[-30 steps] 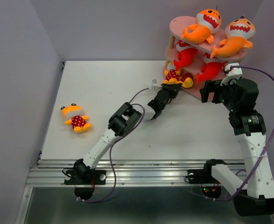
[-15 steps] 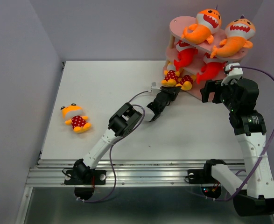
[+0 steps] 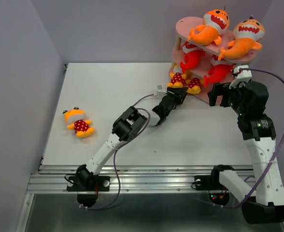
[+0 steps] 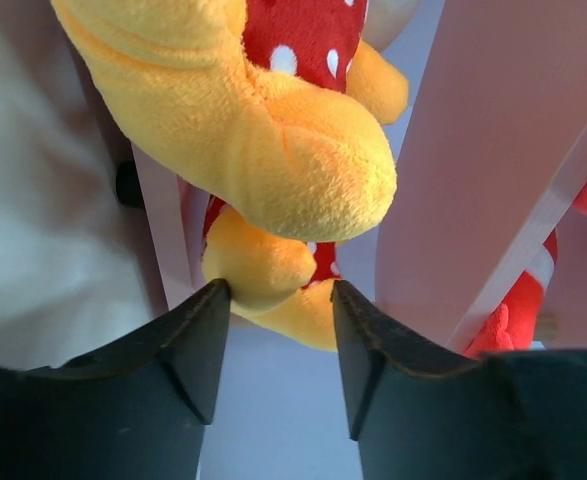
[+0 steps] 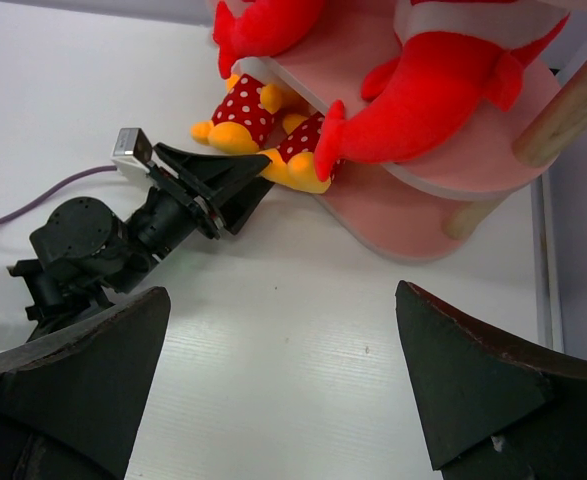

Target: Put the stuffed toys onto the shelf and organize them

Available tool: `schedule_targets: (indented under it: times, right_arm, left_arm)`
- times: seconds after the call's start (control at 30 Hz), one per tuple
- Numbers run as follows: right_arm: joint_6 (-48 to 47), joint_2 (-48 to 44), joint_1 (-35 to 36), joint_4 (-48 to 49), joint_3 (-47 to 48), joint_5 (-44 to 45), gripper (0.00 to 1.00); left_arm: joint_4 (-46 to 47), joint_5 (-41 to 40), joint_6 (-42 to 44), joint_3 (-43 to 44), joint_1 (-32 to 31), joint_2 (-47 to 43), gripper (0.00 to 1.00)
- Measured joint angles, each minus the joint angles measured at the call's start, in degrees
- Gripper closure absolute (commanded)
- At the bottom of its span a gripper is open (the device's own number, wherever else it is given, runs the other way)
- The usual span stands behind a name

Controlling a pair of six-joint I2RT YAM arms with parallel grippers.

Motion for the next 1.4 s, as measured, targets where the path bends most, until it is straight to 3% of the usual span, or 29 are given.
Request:
schedule_targets:
  times: [0.3, 0.6, 0.7, 1.0, 1.4]
  right_arm:
    - [0.0, -0.07, 0.0, -0.02, 0.02, 0.04, 0.0]
    - [0.0, -0.66, 0.0, 0.0, 0.02, 0.24, 0.0]
    - [0.0, -0.74, 0.0, 0.0, 0.02, 0.24, 0.0]
    - [-0.02, -0.9, 0.0, -0.02, 0.0, 0.48, 0.0]
    - [-0.04, -1.25, 0.0, 0.0, -0.04, 0.85, 0.0]
  left_arm:
    - [1.27, 0.83, 0.09, -1.03, 0.0, 0.0, 0.26]
    - [5.79, 1.68, 0.48, -6.12, 0.0, -1.18, 0.24]
    - [7.74, 1.81, 1.16, -7.91, 0.0, -1.81, 0.13]
    - [13.2, 2.56, 2.43, -14.49, 0.07, -4.98, 0.13]
    - [15.06, 1.66, 2.21, -26.47, 1.16, -10.78, 0.23]
